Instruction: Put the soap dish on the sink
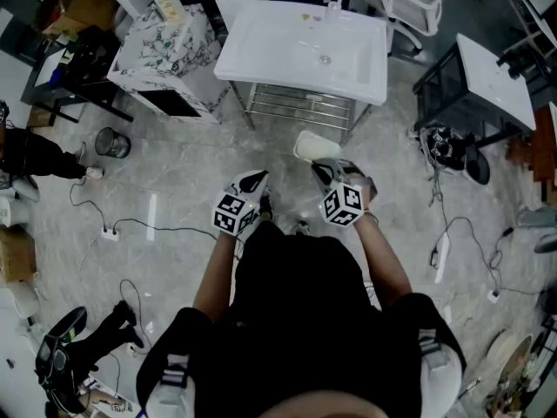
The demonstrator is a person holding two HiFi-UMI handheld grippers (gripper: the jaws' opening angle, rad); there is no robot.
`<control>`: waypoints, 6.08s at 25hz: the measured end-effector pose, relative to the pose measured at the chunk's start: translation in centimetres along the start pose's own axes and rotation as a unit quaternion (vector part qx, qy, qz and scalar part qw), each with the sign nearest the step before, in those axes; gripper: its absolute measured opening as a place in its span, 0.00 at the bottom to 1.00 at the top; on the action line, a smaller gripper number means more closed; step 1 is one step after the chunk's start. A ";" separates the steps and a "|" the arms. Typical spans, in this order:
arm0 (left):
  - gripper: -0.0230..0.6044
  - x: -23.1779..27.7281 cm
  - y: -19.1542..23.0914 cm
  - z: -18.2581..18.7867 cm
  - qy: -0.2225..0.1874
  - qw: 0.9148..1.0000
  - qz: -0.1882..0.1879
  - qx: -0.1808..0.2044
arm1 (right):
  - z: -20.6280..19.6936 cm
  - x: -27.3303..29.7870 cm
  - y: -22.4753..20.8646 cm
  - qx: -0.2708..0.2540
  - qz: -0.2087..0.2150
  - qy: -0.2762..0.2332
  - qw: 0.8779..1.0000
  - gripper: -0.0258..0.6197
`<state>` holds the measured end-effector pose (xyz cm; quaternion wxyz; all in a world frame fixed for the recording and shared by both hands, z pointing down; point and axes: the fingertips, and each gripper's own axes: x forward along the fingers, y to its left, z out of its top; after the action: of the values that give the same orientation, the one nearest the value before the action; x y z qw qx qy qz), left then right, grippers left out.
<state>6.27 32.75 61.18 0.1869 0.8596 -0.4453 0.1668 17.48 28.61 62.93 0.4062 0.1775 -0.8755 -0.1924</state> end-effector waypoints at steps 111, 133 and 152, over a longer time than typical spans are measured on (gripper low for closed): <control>0.04 13.9 25.7 12.6 0.003 0.998 -0.050 0.025 | 4.9 21.1 -24.6 0.002 -0.027 0.023 0.999 0.06; 0.04 19.9 23.7 15.5 -0.006 1.000 0.016 -0.004 | 0.0 20.9 -30.4 -0.039 0.013 -0.014 0.999 0.06; 0.04 21.5 24.1 16.3 -0.011 0.999 0.045 -0.016 | -1.2 22.0 -32.2 -0.051 0.030 -0.027 0.998 0.06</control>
<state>0.03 -2.88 60.87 0.1883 0.8371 -0.4885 0.1588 10.05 -9.71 62.28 0.3966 0.1253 -0.8800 -0.2293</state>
